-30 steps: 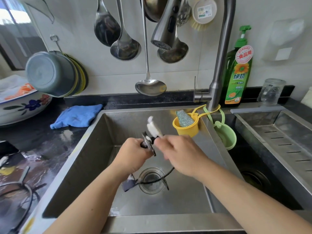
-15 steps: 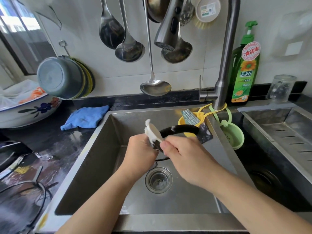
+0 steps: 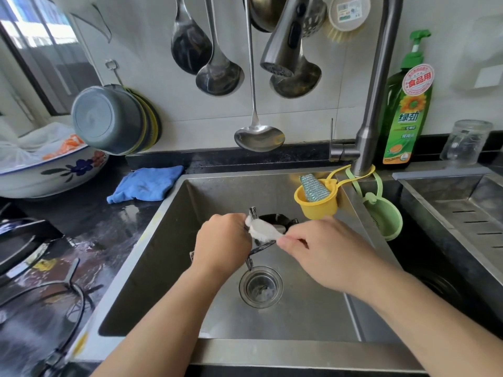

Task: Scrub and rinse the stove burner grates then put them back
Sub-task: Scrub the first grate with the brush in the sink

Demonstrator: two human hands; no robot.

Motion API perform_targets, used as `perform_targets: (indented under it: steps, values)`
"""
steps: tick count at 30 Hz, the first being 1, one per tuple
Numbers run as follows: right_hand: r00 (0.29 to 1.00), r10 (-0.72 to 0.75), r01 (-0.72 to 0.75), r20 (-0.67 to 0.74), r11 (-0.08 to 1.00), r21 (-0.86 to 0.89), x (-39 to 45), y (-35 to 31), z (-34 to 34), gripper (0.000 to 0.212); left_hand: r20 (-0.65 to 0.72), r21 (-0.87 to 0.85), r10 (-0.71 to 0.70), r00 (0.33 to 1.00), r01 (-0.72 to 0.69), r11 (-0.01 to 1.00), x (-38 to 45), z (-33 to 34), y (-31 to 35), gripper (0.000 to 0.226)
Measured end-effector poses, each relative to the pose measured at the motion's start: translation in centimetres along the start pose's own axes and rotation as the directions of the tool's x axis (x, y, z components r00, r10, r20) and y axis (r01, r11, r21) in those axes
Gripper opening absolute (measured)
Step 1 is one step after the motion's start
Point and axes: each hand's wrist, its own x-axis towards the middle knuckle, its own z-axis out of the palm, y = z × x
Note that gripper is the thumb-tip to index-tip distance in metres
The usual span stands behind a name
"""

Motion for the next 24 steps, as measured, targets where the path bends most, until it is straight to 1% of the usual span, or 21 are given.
perform_targets:
  steps: [3, 5, 7, 9, 11, 13, 15, 17, 19, 21, 22, 23, 24]
  values:
    - [0.994, 0.017, -0.014, -0.109, 1.000, 0.025, 0.9, 0.1, 0.0, 0.050, 0.013, 0.041, 0.070, 0.997, -0.071, 0.997, -0.3, 0.1, 1.0, 0.013]
    - [0.988, 0.029, -0.022, -0.151, 0.999, 0.044, 1.4, 0.5, 0.0, 0.051, 0.028, 0.066, 0.106, 0.994, -0.108, 0.992, -0.5, 0.2, 1.7, 0.003]
    - [0.988, 0.035, -0.023, -0.151, 0.996, 0.081, 1.4, 0.7, 0.2, 0.051, 0.027, 0.038, 0.086, 0.996, -0.087, 0.995, -0.6, 0.4, 1.8, 0.007]
    - [0.991, 0.009, 0.008, -0.134, 0.992, 0.122, 1.0, 0.5, 0.6, 0.050, 0.002, -0.038, 0.051, 0.999, -0.050, 0.998, -0.7, 0.6, 1.4, 0.026]
    - [0.994, -0.043, 0.059, -0.105, 0.986, 0.155, 0.6, 0.0, 0.9, 0.049, -0.024, -0.210, -0.031, 0.999, 0.025, 0.977, -0.4, 0.4, 0.7, 0.036]
    - [0.992, -0.095, 0.109, -0.079, 0.975, 0.192, 0.3, -0.4, 1.2, 0.047, -0.020, -0.412, -0.111, 0.994, 0.093, 0.906, 0.3, 0.3, 0.1, 0.037]
    - [0.992, -0.090, 0.110, -0.093, 0.964, 0.242, 0.3, -0.4, 1.4, 0.045, -0.020, -0.547, -0.112, 0.993, 0.083, 0.833, 0.6, 0.1, -0.3, 0.025]
    - [0.991, -0.046, 0.081, -0.123, 0.952, 0.294, 0.2, -0.2, 1.5, 0.044, -0.044, -0.619, -0.072, 0.996, 0.029, 0.785, 0.7, 0.0, -0.3, 0.014]
    - [0.994, -0.032, 0.062, -0.104, 0.951, 0.303, 0.1, -0.1, 1.3, 0.043, -0.059, -0.677, -0.065, 0.996, 0.008, 0.736, 0.5, -0.1, -0.1, 0.015]
    - [0.996, -0.050, 0.071, -0.077, 0.950, 0.304, 0.1, -0.4, 1.4, 0.043, -0.085, -0.698, -0.047, 0.995, -0.025, 0.716, 0.3, -0.4, 0.1, 0.015]
    - [0.996, -0.056, 0.076, -0.076, 0.949, 0.307, 0.1, -0.6, 1.4, 0.044, -0.092, -0.696, -0.016, 0.996, -0.053, 0.716, 0.1, -0.6, 0.4, 0.017]
    - [0.995, -0.055, 0.079, -0.086, 0.949, 0.307, 0.2, -0.7, 1.4, 0.045, -0.099, -0.692, 0.022, 0.995, -0.085, 0.717, 0.0, -0.6, 0.6, 0.028]
    - [0.993, -0.049, 0.079, -0.104, 0.950, 0.302, 0.2, -0.8, 1.4, 0.046, -0.098, -0.685, 0.055, 0.994, -0.107, 0.720, -0.3, -0.6, 0.9, 0.044]
